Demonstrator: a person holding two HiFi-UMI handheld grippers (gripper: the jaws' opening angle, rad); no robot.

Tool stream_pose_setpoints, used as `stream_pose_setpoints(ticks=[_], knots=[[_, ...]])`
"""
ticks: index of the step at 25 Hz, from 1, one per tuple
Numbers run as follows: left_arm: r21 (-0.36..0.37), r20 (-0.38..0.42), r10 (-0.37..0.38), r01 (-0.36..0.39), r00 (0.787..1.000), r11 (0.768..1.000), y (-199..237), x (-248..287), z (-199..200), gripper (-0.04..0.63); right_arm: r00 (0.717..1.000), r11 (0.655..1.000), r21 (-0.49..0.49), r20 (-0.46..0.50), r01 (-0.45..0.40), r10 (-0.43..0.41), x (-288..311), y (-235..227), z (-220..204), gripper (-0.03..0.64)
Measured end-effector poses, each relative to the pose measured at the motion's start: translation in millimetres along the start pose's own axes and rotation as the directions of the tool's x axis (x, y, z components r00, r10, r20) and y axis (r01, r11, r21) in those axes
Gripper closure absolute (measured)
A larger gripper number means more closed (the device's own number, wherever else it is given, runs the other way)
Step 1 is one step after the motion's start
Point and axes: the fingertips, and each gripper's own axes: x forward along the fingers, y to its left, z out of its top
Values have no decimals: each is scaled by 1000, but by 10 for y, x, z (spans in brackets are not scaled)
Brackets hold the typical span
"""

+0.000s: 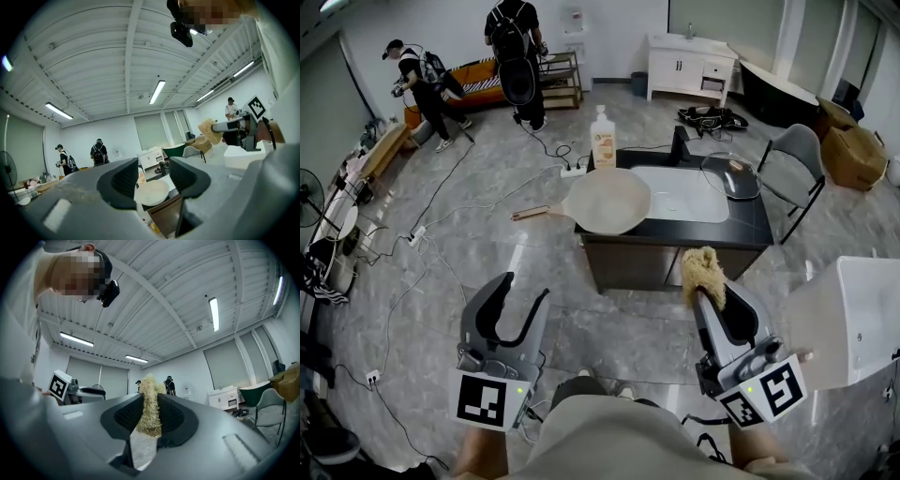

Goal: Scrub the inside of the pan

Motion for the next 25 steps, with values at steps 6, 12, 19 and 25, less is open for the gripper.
stream_pose_setpoints(ticks=[6, 12, 19, 25], knots=[[24, -17, 27, -27, 999, 999, 25, 51, -75, 383, 1000, 1000, 17, -14, -24, 25, 28, -117, -126, 523], [3, -47, 46, -46, 998, 999, 28, 236, -240, 383, 999, 999, 27, -18, -39, 39, 195, -223, -277, 523], [-8, -70, 30, -31, 997, 1000, 173, 539, -456, 383, 998, 998, 32, -42, -46, 48, 505, -360, -489, 523], [-2, -87, 18, -18, 996, 1000, 490, 875, -624, 383, 997, 999, 9, -64, -31, 32, 912, -495, -619, 523]])
